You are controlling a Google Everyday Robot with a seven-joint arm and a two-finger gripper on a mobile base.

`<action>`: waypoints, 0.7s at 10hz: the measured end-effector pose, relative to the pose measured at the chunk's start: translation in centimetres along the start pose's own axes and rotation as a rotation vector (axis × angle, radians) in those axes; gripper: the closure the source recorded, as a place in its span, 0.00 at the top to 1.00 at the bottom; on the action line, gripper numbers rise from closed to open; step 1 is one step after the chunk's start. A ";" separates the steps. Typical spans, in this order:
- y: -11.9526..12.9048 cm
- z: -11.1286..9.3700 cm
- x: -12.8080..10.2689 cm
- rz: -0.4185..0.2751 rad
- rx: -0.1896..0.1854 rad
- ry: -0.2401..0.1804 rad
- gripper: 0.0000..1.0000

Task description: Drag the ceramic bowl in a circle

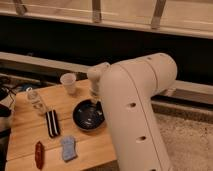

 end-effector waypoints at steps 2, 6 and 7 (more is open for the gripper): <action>-1.3 -1.2 -0.7 0.005 0.032 -0.036 0.18; -4.8 -6.2 -0.5 0.049 0.129 -0.078 0.18; -5.0 -6.5 0.0 0.065 0.139 -0.075 0.18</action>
